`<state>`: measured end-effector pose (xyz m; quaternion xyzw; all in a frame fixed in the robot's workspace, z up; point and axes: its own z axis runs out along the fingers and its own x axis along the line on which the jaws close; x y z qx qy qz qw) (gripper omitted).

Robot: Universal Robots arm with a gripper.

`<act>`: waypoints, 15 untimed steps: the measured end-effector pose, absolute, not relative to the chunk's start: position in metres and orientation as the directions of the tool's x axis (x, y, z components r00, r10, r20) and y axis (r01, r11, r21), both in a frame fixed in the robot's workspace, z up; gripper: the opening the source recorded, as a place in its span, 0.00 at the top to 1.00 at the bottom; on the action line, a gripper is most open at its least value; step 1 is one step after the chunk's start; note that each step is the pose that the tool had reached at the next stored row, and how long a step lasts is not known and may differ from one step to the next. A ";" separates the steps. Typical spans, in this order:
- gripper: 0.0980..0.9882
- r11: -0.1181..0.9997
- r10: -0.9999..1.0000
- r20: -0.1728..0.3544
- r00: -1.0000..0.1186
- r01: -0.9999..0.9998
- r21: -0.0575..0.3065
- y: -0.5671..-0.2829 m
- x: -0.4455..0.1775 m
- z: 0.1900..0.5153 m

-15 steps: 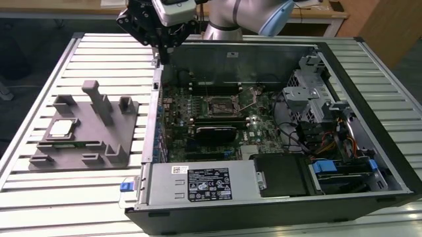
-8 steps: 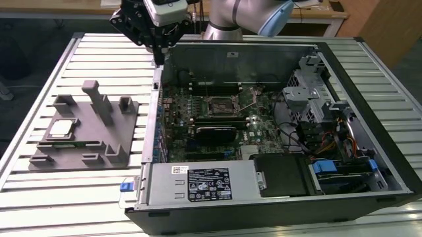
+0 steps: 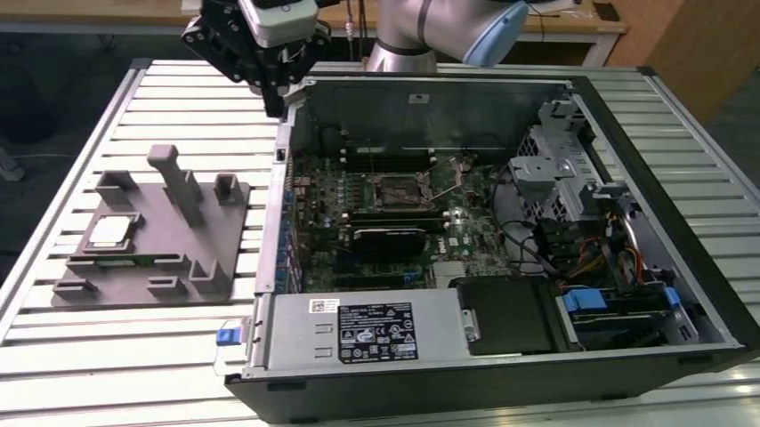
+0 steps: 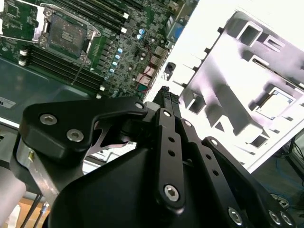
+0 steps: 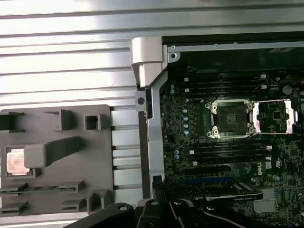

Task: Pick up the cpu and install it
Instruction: 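Reach for the cpu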

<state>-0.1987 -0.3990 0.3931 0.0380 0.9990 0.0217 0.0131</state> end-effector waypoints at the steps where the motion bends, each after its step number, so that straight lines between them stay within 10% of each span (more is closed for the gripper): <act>1: 0.99 0.996 0.076 -0.024 -0.997 0.075 0.044 -0.399 -0.201 0.393; 15: 0.99 0.996 0.077 -0.025 -0.997 0.075 0.044 -0.399 -0.227 0.393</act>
